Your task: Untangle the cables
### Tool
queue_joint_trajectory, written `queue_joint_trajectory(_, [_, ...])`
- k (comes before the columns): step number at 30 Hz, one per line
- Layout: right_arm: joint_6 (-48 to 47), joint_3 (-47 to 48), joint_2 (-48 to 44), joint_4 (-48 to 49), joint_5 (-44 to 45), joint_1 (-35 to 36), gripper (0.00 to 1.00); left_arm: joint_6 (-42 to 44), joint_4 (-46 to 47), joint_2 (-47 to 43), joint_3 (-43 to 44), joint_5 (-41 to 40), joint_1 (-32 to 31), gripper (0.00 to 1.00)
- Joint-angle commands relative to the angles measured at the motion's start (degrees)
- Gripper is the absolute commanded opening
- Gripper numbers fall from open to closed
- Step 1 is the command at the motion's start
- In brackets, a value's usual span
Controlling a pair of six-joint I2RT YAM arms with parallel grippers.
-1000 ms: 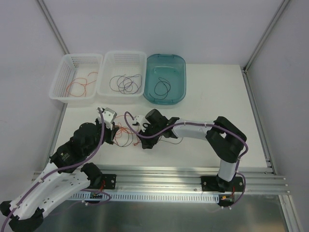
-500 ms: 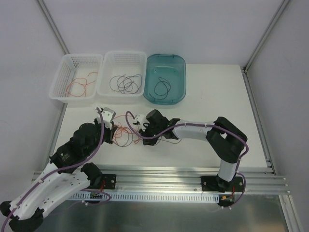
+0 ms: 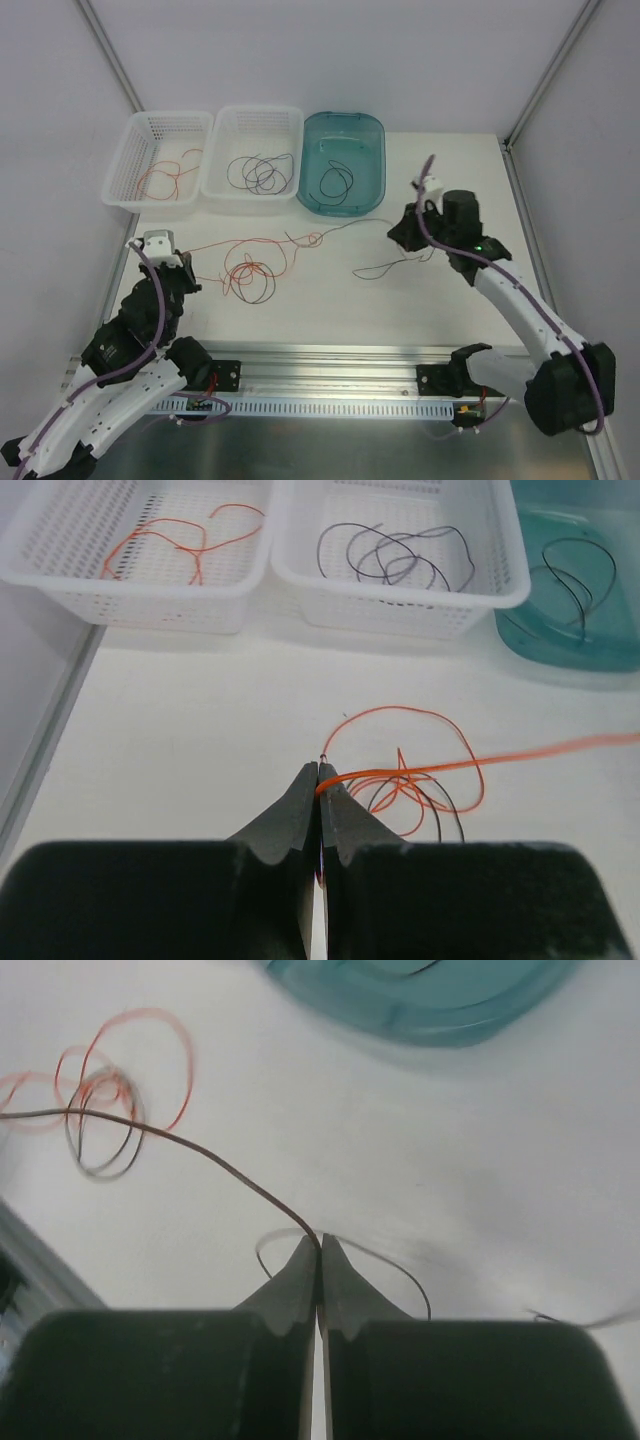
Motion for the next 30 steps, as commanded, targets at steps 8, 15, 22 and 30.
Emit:
queue_joint_trajectory(8, [26.99, 0.21, -18.26, -4.32, -11.06, -37.3, 0.01, -5.67, -2.44, -6.23, -0.39, -14.51, 0.37, 0.0])
queue_joint_trajectory(15, [24.12, 4.34, -16.86, -8.25, -11.88, -34.78, 0.01, -5.32, -2.36, -3.51, -0.04, -10.14, 0.37, 0.0])
queue_joint_trajectory(22, [19.45, 6.37, -13.08, -12.58, -5.46, -26.42, 0.01, -2.6, -1.92, 7.63, 1.27, -0.56, 0.37, 0.0])
queue_joint_trajectory(30, [16.11, 11.37, -4.12, -14.86, 0.17, -12.37, 0.01, -0.22, -1.92, 16.61, 2.42, 8.07, 0.37, 0.0])
